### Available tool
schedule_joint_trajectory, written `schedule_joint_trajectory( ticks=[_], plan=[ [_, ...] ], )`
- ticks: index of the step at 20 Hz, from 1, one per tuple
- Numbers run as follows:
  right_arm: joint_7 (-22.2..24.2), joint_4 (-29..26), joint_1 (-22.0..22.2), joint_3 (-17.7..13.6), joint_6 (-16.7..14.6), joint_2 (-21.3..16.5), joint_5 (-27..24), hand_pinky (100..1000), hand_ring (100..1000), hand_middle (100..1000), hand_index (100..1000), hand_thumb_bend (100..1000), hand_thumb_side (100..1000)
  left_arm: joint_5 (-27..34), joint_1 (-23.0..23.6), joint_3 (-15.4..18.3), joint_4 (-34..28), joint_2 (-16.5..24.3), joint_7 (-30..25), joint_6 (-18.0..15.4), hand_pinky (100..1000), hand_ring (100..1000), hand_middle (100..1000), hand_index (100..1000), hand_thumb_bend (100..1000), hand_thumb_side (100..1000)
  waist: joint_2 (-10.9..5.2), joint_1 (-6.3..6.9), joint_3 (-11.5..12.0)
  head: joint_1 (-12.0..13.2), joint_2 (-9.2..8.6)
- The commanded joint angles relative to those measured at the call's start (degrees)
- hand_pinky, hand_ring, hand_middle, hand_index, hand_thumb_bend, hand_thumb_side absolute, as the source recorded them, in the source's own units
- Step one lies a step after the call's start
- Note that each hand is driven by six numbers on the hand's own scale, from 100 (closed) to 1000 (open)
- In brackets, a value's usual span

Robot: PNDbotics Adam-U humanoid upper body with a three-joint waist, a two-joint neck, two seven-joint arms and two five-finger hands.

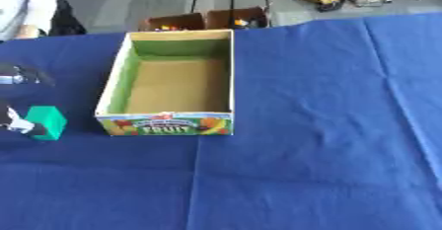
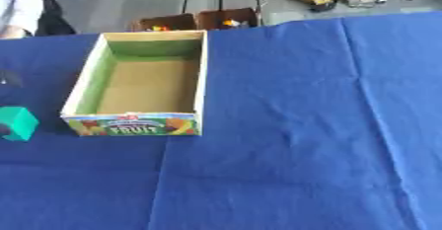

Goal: Pick up objects on the table and place them in the box.

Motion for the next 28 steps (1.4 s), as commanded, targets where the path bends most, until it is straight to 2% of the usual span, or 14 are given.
schedule_joint_trajectory(
  ticks=[1,2,10,19,23,28],
  plan=[
    [0.20,-1.16,-0.59,-0.29,-0.13,-1.21,-0.18,712,707,497,694,100,794,-1.14,-1.13,0.16,1.32,1.24,-2.89,-3.06,900,980,1000,1000,484,582,-1.01,-0.10,-0.04,0.20,-0.85],
    [0.21,-1.16,-0.59,-0.31,-0.13,-1.17,-0.19,713,707,496,693,100,794,-1.44,-1.19,0.18,1.85,1.08,-2.89,-2.96,896,978,1000,1000,432,562,-0.95,-0.13,-0.06,0.30,-0.93],
    [0.21,-1.16,-0.67,-0.44,-0.17,-1.13,-0.30,714,708,494,692,100,794,-3.21,-1.51,-0.13,4.16,0.51,-2.89,-3.22,861,943,1000,1000,301,510,-0.50,-0.33,-0.13,0.77,-1.26],
    [0.16,-1.16,-0.57,-0.69,-0.19,-1.10,-0.30,718,709,492,689,100,791,-3.03,-1.94,0.08,6.47,-0.24,-2.89,-2.84,814,889,995,1000,283,501,-0.08,-0.19,-0.37,1.07,-1.45],
    [0.11,-1.16,-0.50,-0.78,-0.05,-1.13,-0.27,719,709,490,688,100,787,-3.23,-2.21,-0.16,6.81,-0.48,-2.89,-3.23,838,908,997,1000,297,502,0.13,-0.02,-0.44,1.19,-1.43],
    [-0.33,-1.16,-0.50,-0.91,0.25,-1.11,-0.34,720,708,488,685,100,779,-3.86,-2.37,-0.25,7.21,-0.80,-2.89,-3.30,837,903,956,1000,292,492,0.29,0.13,-0.60,1.25,-1.58]
  ],
)
